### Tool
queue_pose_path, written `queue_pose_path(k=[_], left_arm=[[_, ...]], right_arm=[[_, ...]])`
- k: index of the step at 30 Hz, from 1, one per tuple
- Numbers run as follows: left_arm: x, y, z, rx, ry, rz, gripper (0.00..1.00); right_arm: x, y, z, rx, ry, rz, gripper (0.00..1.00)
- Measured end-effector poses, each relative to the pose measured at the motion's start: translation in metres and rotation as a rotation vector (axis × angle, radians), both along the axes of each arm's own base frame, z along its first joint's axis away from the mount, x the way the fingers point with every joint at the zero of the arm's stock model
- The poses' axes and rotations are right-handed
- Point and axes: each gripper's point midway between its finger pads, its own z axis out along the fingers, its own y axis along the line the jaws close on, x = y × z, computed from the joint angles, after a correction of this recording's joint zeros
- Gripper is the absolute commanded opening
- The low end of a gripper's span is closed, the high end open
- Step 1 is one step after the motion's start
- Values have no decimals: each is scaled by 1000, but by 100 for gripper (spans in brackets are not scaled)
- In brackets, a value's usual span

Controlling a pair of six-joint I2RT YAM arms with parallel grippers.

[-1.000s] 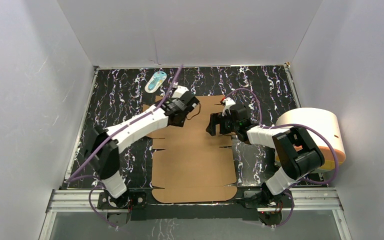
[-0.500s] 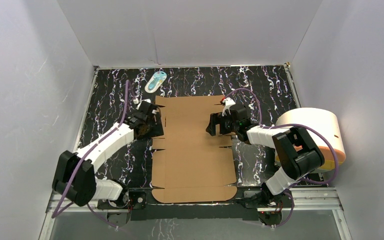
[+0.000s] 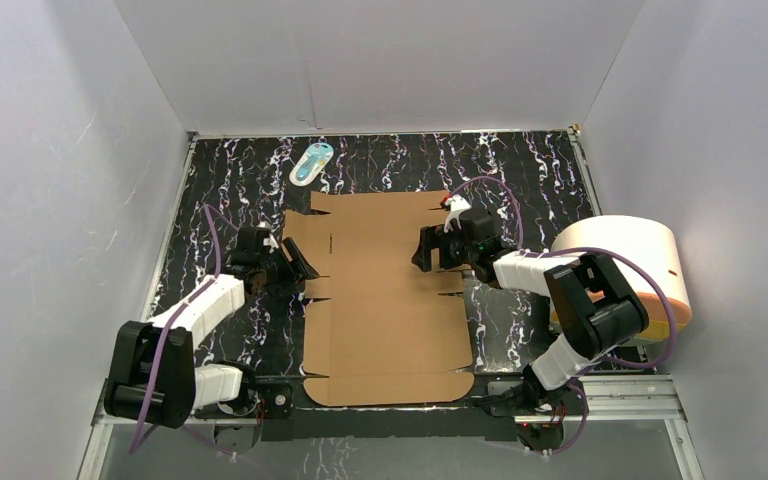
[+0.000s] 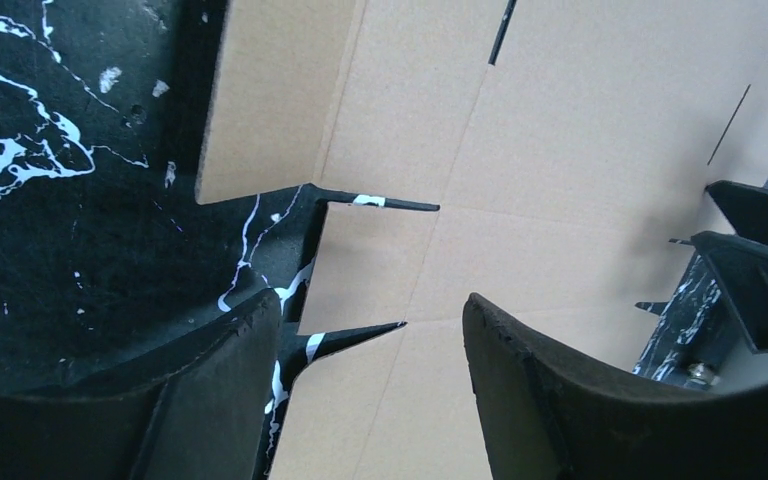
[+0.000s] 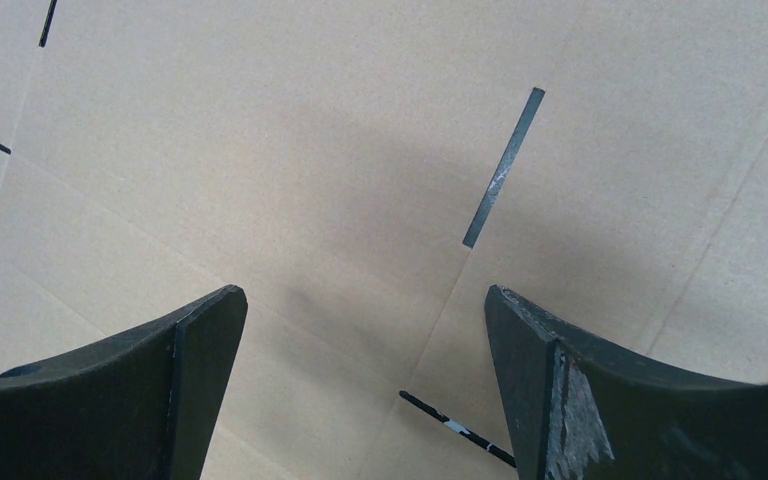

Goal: Fold the paper box

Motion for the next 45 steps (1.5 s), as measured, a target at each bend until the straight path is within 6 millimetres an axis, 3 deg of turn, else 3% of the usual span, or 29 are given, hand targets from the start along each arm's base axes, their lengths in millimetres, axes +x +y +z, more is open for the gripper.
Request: queue_pose_path(k=[20, 31, 34, 39, 45], left_arm=[[-2, -8, -13, -100, -11, -18, 57], [-8, 5, -15, -30, -1, 9, 58], [-7, 0, -15, -54, -2, -6, 53], [-4, -7, -17, -97, 1, -23, 35], [-8, -7, -12, -95, -16, -38, 31]], right_arm=[[0, 4, 0, 18, -4, 19, 99], [0, 10, 1, 39, -8, 38, 99], [0, 10, 1, 40, -8, 38, 99], [0, 10, 1, 39, -9, 38, 99], [0, 10, 1, 39, -9, 38, 99]])
